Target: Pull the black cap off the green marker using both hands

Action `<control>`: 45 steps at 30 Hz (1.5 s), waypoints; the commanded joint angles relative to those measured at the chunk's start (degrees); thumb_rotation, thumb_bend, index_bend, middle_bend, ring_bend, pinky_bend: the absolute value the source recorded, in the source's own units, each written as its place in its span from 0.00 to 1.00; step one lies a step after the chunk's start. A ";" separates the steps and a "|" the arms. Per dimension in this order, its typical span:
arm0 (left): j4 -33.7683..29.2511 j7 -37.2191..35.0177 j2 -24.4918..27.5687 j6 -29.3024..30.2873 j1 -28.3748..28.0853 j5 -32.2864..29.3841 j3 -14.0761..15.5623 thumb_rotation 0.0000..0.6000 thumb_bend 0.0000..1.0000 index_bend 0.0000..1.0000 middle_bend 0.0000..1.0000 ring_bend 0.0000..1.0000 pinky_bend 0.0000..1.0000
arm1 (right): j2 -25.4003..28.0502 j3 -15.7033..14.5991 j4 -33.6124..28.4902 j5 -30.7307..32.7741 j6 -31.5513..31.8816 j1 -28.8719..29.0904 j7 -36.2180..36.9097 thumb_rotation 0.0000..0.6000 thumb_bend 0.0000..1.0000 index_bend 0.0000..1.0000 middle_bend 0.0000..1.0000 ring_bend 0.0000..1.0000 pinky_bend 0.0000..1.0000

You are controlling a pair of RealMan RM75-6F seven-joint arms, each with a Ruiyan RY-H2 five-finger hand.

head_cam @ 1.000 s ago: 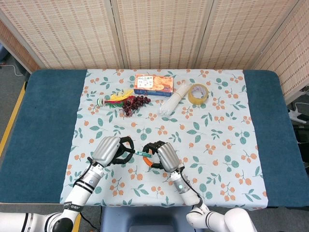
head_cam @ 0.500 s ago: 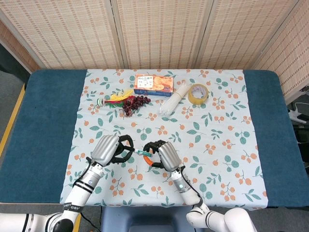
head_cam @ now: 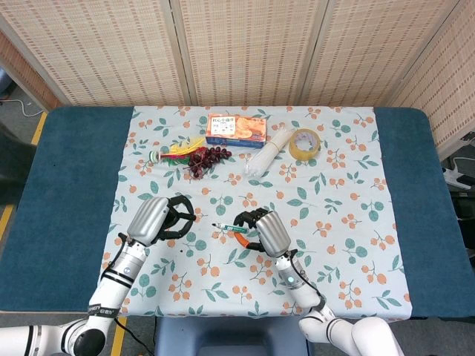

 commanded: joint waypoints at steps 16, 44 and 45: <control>14.30 3.09 -6.62 -8.32 0.07 -3.27 8.04 1.00 0.54 0.53 0.80 0.84 0.89 | 14.69 -1.57 -18.38 2.13 -15.43 1.08 -29.79 1.00 0.42 0.97 0.79 0.60 0.56; 7.36 -10.23 3.93 -1.57 7.95 22.49 12.21 1.00 0.42 0.00 0.02 0.20 0.59 | 45.87 -1.49 -65.66 17.07 -15.14 -11.43 -58.06 1.00 0.24 0.00 0.02 0.00 0.04; 7.66 -10.27 5.70 0.71 9.37 25.85 13.73 1.00 0.42 0.00 0.02 0.14 0.53 | 48.52 -2.39 -67.93 16.72 -12.77 -13.22 -59.14 1.00 0.23 0.00 0.01 0.00 0.02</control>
